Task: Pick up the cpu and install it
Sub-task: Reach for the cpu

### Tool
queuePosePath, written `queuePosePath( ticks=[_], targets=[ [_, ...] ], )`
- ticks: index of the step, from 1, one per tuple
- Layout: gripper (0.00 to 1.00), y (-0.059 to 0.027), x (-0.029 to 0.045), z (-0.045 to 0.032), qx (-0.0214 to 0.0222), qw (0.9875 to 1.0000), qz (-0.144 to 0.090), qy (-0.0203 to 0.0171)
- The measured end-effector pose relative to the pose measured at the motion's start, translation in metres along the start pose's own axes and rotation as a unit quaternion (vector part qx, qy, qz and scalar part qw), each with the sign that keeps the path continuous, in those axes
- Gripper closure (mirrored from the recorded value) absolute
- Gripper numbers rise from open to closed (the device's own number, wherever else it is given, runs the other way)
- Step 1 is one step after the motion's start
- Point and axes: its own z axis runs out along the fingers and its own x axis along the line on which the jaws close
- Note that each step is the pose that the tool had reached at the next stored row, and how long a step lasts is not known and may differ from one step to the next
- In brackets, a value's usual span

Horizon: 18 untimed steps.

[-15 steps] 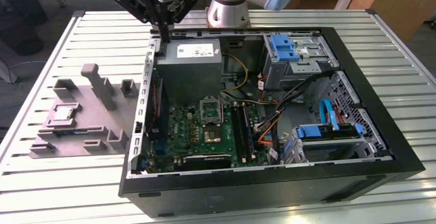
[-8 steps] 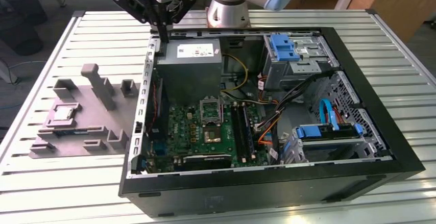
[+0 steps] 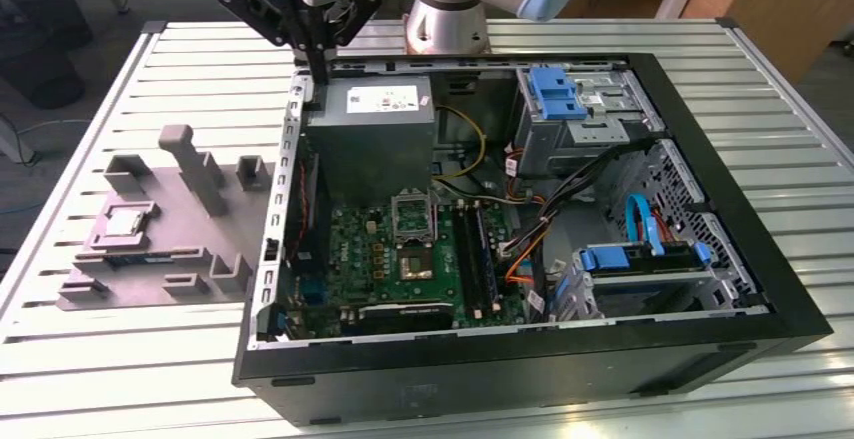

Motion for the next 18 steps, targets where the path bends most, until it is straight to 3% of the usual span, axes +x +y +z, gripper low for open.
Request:
queuePosePath(
  ticks=[18],
  targets=[
    [0.89, -0.0004, 0.0042, 0.0005, 0.0000, 1.0000, 0.000, 0.0000]
  ],
)
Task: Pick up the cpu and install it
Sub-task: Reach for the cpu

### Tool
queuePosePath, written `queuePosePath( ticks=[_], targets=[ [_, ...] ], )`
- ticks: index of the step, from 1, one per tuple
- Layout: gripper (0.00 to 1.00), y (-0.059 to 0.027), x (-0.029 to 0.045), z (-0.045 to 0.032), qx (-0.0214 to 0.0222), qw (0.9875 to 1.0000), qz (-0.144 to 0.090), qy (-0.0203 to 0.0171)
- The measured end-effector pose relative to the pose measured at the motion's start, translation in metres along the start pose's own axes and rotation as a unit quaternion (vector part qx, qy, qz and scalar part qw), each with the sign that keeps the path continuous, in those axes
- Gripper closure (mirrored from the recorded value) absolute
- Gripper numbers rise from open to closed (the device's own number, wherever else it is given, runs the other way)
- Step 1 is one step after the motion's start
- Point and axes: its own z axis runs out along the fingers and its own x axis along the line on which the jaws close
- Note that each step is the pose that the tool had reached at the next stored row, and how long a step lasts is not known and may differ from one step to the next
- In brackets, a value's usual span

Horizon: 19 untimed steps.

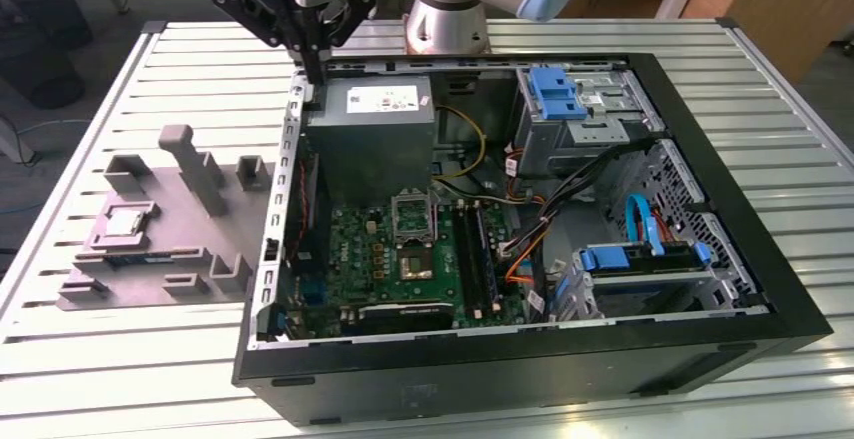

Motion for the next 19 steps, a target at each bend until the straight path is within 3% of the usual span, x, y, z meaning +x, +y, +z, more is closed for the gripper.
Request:
queuePosePath(
  ticks=[4, 5, 19],
  targets=[
    [0.89, -0.0001, 0.0009, 0.0001, 0.0000, 1.0000, 0.000, 0.0000],
    [0.89, -0.0005, 0.0054, 0.0007, 0.0000, 1.0000, 0.000, 0.0000],
    [0.89, -0.0008, 0.0091, 0.0011, 0.0000, 1.0000, 0.000, 0.0000]
  ],
)
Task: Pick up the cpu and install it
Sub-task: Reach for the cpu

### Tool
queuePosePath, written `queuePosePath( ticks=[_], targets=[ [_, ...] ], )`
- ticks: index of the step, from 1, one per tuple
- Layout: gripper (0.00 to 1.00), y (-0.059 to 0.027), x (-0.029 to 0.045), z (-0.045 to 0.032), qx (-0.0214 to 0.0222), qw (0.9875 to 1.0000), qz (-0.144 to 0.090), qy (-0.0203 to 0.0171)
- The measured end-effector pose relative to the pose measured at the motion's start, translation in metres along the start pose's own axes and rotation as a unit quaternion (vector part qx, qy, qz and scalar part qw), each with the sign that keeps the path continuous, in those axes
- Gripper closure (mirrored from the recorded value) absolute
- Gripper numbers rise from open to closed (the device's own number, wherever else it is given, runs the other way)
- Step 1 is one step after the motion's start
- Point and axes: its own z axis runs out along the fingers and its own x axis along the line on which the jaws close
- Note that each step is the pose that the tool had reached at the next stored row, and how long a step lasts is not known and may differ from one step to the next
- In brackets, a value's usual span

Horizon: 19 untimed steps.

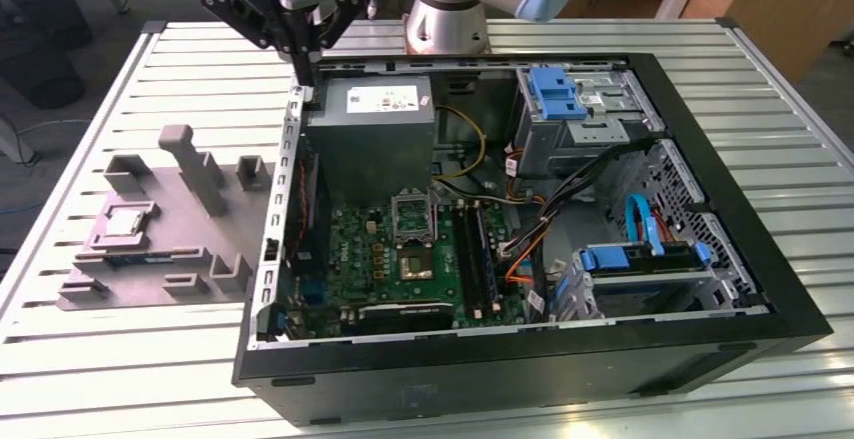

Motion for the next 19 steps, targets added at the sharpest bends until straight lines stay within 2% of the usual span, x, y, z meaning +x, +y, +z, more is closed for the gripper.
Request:
queuePosePath(
  ticks=[19],
  targets=[
    [0.89, -0.0005, 0.0065, 0.0001, 0.0000, 1.0000, 0.000, 0.0000]
  ],
)
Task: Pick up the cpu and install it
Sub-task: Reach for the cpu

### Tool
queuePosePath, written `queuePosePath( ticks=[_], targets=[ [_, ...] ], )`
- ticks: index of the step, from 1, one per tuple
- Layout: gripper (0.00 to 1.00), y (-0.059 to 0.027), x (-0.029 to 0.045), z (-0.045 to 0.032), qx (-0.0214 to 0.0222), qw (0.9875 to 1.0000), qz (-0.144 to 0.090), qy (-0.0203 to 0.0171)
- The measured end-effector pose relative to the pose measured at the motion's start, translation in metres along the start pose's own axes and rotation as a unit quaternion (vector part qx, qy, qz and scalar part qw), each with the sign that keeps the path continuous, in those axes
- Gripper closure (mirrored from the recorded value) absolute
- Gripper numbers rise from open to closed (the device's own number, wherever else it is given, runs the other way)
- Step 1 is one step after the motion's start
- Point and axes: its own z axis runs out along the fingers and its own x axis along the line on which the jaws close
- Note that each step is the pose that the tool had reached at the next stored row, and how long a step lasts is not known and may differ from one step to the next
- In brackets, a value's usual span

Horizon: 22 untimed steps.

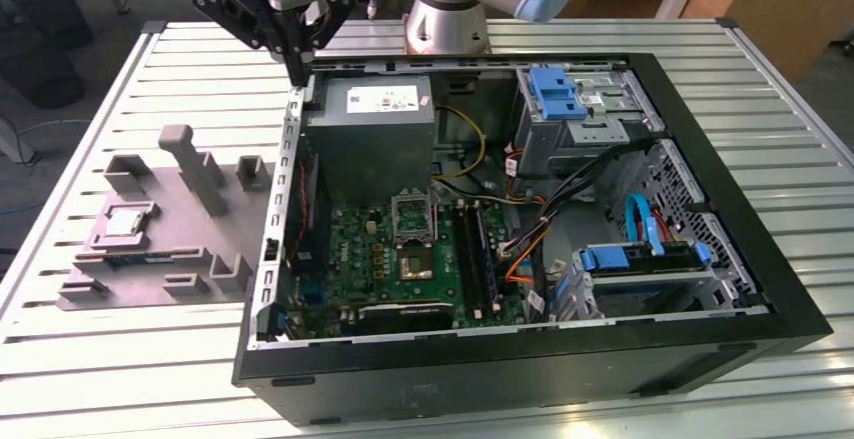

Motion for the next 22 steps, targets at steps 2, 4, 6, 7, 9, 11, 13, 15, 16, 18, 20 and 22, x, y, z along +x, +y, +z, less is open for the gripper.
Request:
queuePosePath(
  ticks=[2, 4, 6, 7, 9, 11, 13, 15, 16, 18, 20, 22],
  targets=[
    [0.89, 0.0000, 0.0002, 0.0000, 0.0000, 1.0000, 0.000, 0.0000],
    [0.89, 0.0000, 0.0003, 0.0000, 0.0000, 1.0000, 0.000, 0.0000],
    [0.89, 0.0000, 0.0003, 0.0000, 0.0000, 1.0000, 0.000, 0.0000],
    [0.89, 0.0000, 0.0004, 0.0000, 0.0000, 1.0000, 0.000, 0.0000],
    [0.89, -0.0001, 0.0010, 0.0000, 0.0000, 1.0000, 0.000, 0.0000],
    [0.89, -0.0002, 0.0021, -0.0001, 0.0000, 1.0000, 0.000, 0.0000],
    [0.89, -0.0003, 0.0040, -0.0001, 0.0000, 1.0000, 0.000, 0.0000],
    [0.89, -0.0005, 0.0060, -0.0002, 0.0000, 1.0000, 0.000, 0.0000],
    [0.89, -0.0005, 0.0068, -0.0002, 0.0000, 1.0000, 0.000, 0.0000],
    [0.89, -0.0006, 0.0085, -0.0002, 0.0000, 1.0000, 0.000, 0.0000],
    [0.89, -0.0008, 0.0100, -0.0002, 0.0000, 1.0000, 0.000, 0.0000],
    [0.89, -0.0009, 0.0114, -0.0003, 0.0000, 1.0000, 0.000, 0.0000]
  ],
)
